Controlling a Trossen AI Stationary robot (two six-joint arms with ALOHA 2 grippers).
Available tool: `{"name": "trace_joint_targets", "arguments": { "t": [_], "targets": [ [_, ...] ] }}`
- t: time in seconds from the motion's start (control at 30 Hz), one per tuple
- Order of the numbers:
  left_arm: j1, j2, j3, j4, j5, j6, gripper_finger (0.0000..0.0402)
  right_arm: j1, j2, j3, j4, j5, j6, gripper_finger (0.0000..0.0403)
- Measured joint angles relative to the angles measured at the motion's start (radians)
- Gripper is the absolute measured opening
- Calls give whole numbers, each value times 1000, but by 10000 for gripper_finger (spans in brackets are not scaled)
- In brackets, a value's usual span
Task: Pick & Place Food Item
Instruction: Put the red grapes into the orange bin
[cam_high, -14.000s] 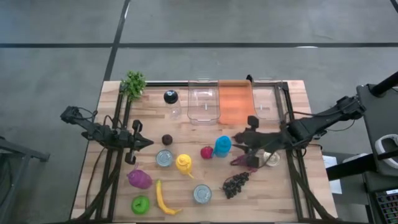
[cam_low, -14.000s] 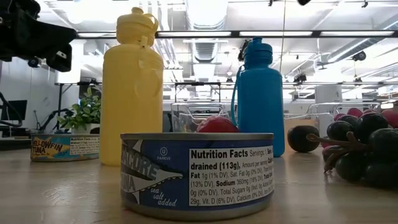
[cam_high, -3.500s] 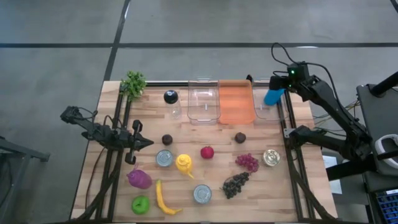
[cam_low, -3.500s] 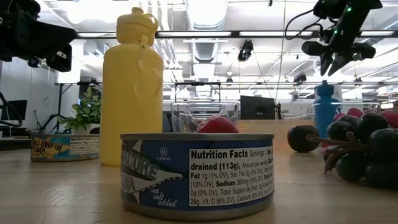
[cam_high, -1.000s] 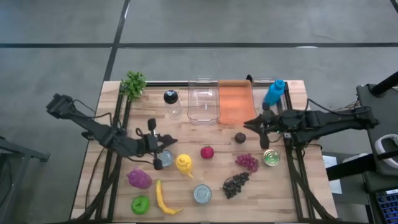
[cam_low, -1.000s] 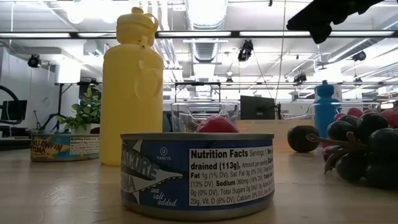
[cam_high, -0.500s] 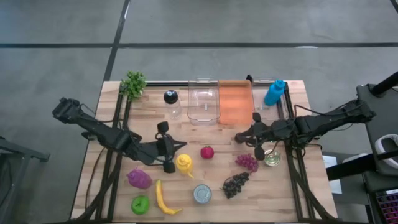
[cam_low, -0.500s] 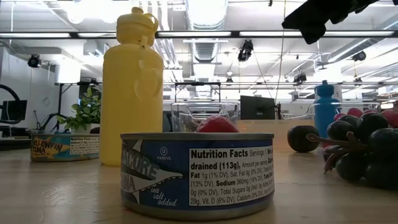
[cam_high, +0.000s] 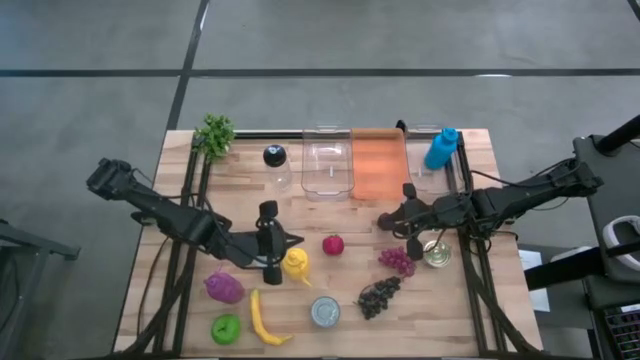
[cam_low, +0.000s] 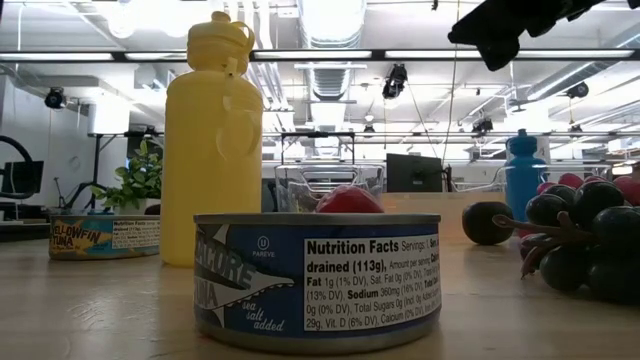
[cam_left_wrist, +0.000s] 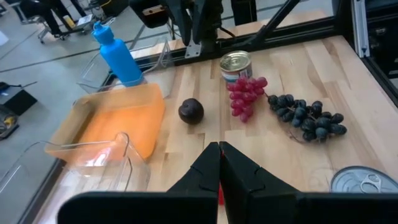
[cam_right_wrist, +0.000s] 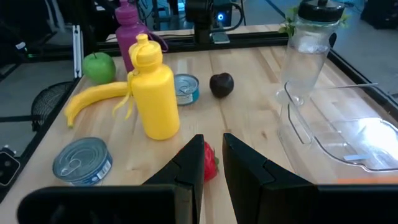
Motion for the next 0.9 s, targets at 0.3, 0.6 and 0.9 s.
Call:
{"name": "trace_joint_targets", "arguments": {
  "t": [0.3,0.6,0.9],
  "targets": [
    [5,0,-1,0,3,0,42,-1,0,0,0,0,-4,52],
    [5,0,0,-1,16,0,130,-1,0,0,0,-1,-30,52],
    [5,0,0,0,20,3,172,-1,0,0,-1,-3,-21,52]
  ]
}}
